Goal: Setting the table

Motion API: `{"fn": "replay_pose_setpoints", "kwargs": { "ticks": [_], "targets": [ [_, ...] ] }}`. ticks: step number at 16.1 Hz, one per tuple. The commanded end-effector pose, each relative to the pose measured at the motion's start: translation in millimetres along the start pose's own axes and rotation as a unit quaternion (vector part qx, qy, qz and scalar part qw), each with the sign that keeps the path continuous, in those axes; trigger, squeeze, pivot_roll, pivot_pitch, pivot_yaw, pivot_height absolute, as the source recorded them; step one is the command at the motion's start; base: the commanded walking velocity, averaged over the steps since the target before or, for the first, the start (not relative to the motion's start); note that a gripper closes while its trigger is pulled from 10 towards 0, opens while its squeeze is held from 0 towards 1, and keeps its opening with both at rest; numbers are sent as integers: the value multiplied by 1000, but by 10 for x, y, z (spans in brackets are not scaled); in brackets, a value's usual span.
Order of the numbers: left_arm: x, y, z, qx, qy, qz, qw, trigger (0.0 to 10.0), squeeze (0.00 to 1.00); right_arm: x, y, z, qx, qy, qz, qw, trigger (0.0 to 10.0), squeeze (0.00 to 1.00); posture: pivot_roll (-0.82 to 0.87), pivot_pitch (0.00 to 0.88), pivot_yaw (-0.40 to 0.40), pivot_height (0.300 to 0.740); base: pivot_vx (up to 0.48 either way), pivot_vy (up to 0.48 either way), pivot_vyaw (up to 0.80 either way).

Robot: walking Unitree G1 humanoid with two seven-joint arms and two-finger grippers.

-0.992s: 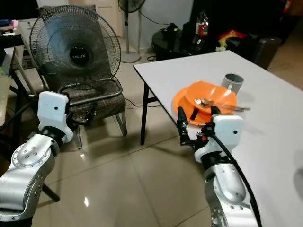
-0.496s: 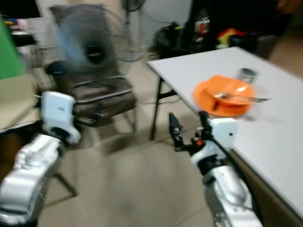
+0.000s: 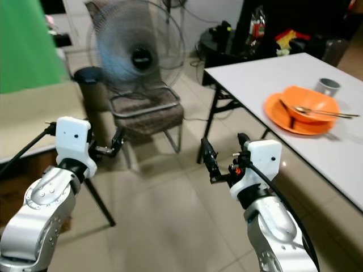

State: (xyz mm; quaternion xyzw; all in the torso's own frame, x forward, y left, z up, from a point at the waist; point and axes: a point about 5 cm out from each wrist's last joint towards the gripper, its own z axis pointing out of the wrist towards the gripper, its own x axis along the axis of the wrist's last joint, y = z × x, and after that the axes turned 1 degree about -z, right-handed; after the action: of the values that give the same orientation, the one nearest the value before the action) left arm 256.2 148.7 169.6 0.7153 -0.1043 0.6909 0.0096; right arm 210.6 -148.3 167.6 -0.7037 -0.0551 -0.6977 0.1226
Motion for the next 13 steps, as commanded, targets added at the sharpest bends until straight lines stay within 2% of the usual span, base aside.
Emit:
{"fn": "replay_pose_setpoints", "kwargs": {
  "ticks": [1,5,9,13],
  "targets": [
    [10,-51,-22,13,0,6,1000,10000,0,24,-33,22,11,3,5,1000,10000,0,25,0,-46,740,0,334,0],
    [16,-51,-15,14,2,7,1000,10000,0,19,-35,30,14,2,2,1000,10000,0,26,0,-45,740,0,337,0],
    [74,-31,-3,8,19,-3,1000,10000,0,3,-33,44,13,-5,-4,1000,10000,0,27,0,-42,740,0,0,0],
    [76,-24,12,2,21,5,1000,10000,0,4,-37,64,20,-6,-11,1000,10000,0,29,0,-44,740,0,0,800]
  ]
}}
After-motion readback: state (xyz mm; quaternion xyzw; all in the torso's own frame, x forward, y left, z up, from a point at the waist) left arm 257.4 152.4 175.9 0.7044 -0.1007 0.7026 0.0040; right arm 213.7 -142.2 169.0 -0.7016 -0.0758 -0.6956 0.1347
